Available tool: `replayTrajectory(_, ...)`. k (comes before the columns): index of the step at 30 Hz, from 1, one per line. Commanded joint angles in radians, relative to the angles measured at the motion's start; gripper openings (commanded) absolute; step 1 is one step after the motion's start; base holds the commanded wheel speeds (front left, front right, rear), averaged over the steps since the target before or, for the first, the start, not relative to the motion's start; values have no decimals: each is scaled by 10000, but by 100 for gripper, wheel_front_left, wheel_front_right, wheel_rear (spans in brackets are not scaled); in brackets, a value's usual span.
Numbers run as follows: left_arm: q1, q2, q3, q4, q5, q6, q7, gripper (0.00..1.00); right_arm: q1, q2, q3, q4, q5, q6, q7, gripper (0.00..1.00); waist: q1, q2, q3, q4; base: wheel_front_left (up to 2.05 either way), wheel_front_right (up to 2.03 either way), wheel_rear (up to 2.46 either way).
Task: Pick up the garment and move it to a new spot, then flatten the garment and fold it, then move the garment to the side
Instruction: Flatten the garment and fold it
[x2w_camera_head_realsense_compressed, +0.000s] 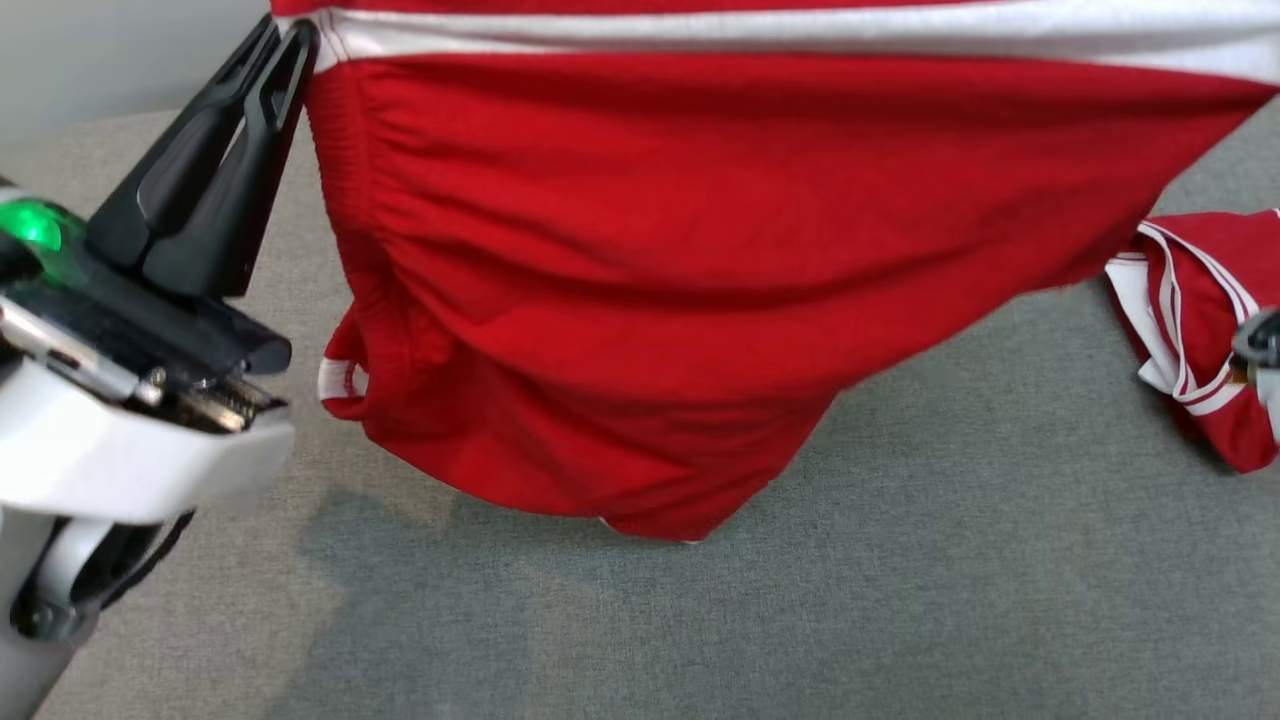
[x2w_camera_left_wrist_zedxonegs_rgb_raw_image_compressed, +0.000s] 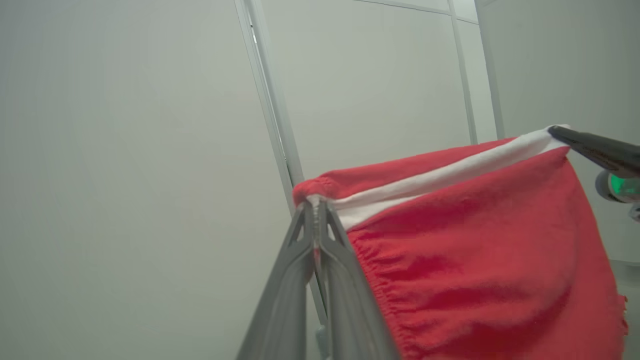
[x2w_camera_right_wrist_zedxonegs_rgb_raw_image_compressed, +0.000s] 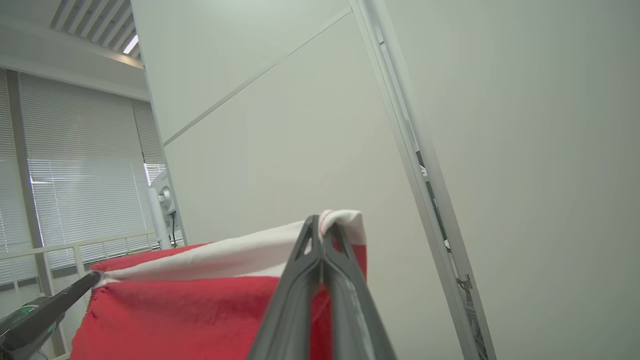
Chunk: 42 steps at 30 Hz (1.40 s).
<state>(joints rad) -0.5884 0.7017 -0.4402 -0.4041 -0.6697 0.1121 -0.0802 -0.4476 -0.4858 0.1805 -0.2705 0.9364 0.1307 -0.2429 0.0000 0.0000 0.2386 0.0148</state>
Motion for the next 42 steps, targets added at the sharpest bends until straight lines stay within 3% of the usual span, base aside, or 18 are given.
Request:
replayTrajectory(1, -335, -97, -25, 175, -107, -147, 10, 0, -303, 76, 28, 171, -60, 0, 76, 0, 0, 0, 172, -29, 0, 0, 0)
replayTrajectory(6, -2294, -600, -327, 2134, -260, -1207, 162, 0, -2622, 589, 419, 1887, -855, 0, 405, 0, 0, 0, 860, -36, 0, 0, 0)
replayTrajectory(11, -4847, -1478, -700, 5300, 18, -2100, -281, 0, -5645, 1374, 1113, 4511, -1723, 0, 303, 0, 0, 0, 1508, -71, 0, 0, 0)
replayTrajectory(19, -7764, -2513, -1395, 9480, 160, -2425, -1491, 0, -9072, 2594, 2059, 8623, -2769, -1, -172, 0, 0, 0, 2111, -137, 0, 0, 0)
replayTrajectory(26, -7581, -3195, -2391, 11466, -1087, -2426, -1731, 0, -9118, 3165, 3030, 10882, -2669, 0, -240, 0, 0, 0, 2447, -88, 0, 0, 0)
replayTrajectory(31, -6529, -3587, -2884, 11808, -1907, -2428, -1832, 0, -7984, 2949, 3753, 10587, -2409, 0, -247, 0, 0, 0, 2693, 43, 0, 0, 0)
replayTrajectory(35, -5566, -3645, -2563, 11265, -1871, -2429, -1841, 0, -6842, 2635, 4145, 9716, -2116, 0, -239, 0, 0, 0, 2786, 74, 0, 0, 0)
replayTrajectory(42, -1865, -3934, -921, 8834, -415, -2430, -1845, 0, -3368, 1715, 3770, 6839, -2402, -1, -241, 0, 0, 0, 2493, 112, 0, 0, 0)
